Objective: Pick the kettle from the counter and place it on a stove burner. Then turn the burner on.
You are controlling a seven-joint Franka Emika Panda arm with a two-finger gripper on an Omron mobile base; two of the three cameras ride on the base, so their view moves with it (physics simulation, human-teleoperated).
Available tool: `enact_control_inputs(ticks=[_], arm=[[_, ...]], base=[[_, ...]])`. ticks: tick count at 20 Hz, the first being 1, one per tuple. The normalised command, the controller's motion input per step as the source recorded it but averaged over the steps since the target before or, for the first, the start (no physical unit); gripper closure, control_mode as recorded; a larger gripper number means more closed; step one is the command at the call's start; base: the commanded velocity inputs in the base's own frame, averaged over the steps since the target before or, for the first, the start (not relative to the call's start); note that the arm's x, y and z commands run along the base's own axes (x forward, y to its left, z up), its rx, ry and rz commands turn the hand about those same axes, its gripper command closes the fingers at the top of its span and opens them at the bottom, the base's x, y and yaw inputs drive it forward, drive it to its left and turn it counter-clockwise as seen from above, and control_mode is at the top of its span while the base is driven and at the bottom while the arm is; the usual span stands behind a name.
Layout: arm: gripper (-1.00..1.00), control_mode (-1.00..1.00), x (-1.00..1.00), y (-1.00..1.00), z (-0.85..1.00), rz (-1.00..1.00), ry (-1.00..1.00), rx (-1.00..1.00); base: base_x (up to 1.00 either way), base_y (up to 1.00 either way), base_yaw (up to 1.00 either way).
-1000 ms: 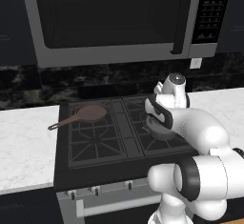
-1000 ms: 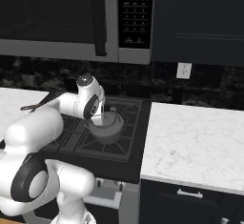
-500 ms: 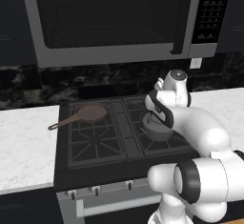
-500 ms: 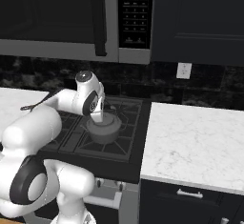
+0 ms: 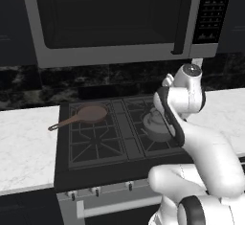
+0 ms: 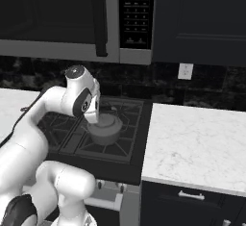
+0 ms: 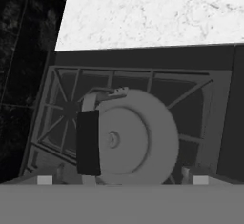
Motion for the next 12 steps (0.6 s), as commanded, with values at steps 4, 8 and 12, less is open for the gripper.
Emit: enact_control_inputs(ticks=[4, 8, 12], arm=[[-1.0, -1.0, -1.0, -0.3, 0.39, 0.0, -0.23, 0.0], [-1.0, -1.0, -1.0, -0.61, 0.11, 0.0, -0.31, 0.0], [-1.0, -1.0, -1.0, -0.79, -0.02, 0.02, -0.23, 0.0]], base=[[0.0, 0.0, 0.0], [0.0, 0.0, 0.0], [0.0, 0.0, 0.0]])
